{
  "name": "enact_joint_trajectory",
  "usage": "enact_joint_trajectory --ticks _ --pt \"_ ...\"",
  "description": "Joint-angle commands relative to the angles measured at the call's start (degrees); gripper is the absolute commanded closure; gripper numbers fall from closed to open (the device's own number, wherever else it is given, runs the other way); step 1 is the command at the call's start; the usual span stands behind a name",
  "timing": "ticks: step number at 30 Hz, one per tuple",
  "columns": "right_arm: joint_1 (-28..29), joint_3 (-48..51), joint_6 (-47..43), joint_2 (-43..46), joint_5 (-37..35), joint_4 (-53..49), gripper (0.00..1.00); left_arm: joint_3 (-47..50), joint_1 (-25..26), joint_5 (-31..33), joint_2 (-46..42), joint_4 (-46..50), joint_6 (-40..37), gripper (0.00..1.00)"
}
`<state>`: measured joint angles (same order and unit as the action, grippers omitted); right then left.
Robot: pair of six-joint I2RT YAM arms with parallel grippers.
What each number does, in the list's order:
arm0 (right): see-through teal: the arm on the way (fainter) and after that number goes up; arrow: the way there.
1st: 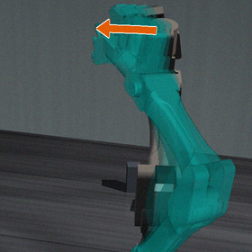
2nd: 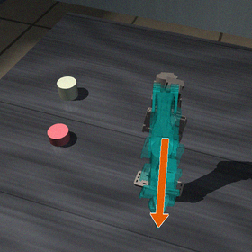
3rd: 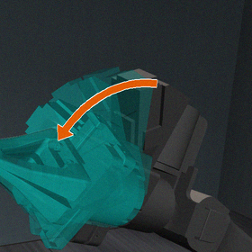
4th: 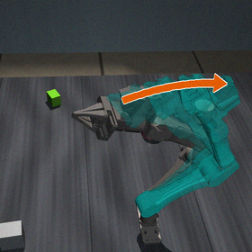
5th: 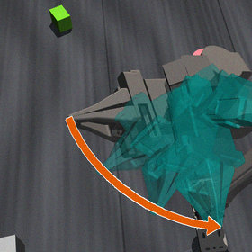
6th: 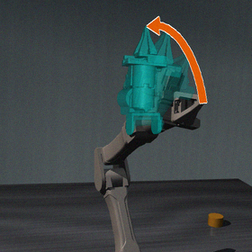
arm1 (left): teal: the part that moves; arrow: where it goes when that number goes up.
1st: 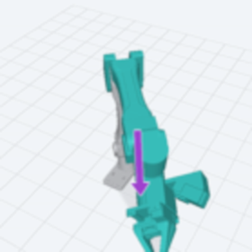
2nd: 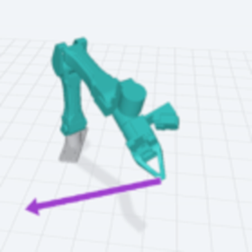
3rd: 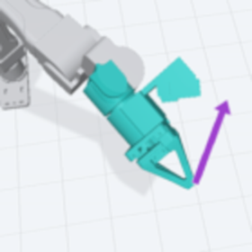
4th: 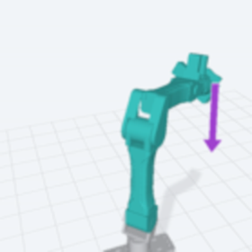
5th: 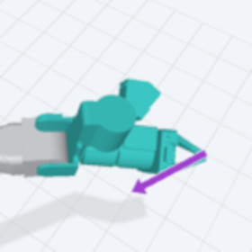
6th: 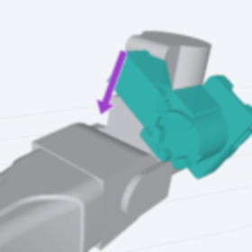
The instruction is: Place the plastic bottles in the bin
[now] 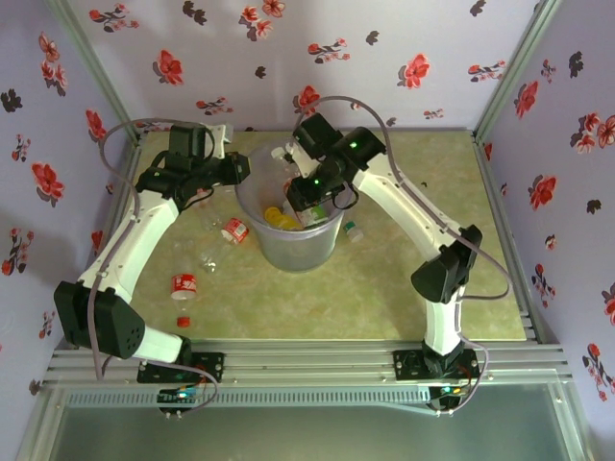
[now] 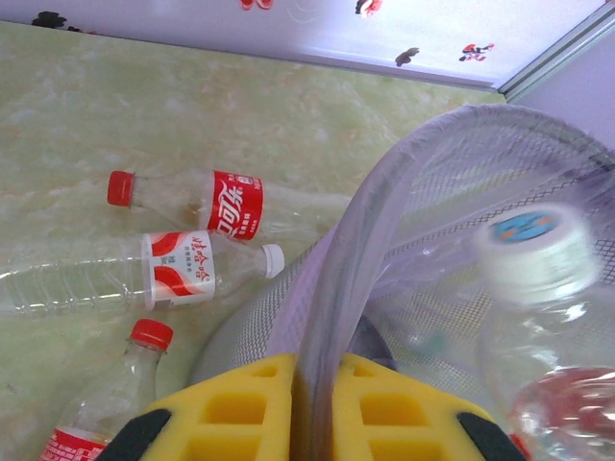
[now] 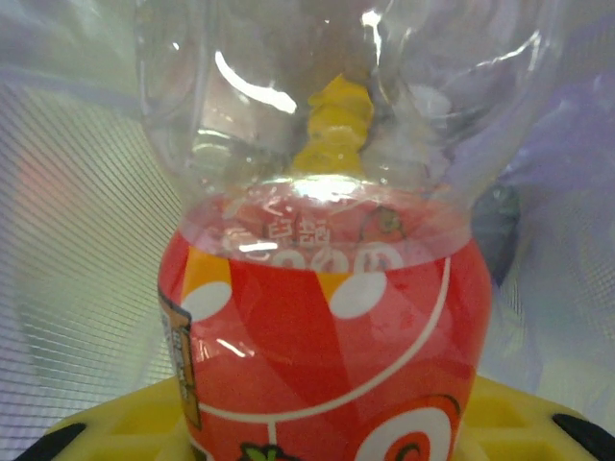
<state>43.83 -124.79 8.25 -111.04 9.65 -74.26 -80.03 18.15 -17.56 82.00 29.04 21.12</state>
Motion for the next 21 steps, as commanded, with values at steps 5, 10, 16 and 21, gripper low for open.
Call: enact_joint_trajectory --ticks 5,10,16,21 --pt "0.45 -1.20 -1.31 -3.31 -0.08 -8.03 0.55 2.50 1.01 -2.36 -0.60 1.25 -0.26 1.00" --pt "0.39 -1.12 -1.24 -5.56 -0.16 -11.26 0.54 3.10 1.15 -3.53 -0.98 0.01 0.12 1.00" --pt "0.72 -0.65 -2.00 -8.16 3.79 -11.53 0.54 3.21 1.32 -3.61 -0.79 -0.18 0.14 1.00" --pt "1.51 0.35 -2.80 -10.98 6.97 -11.95 0.54 3.22 1.27 -3.58 -0.39 -0.16 0.32 1.00"
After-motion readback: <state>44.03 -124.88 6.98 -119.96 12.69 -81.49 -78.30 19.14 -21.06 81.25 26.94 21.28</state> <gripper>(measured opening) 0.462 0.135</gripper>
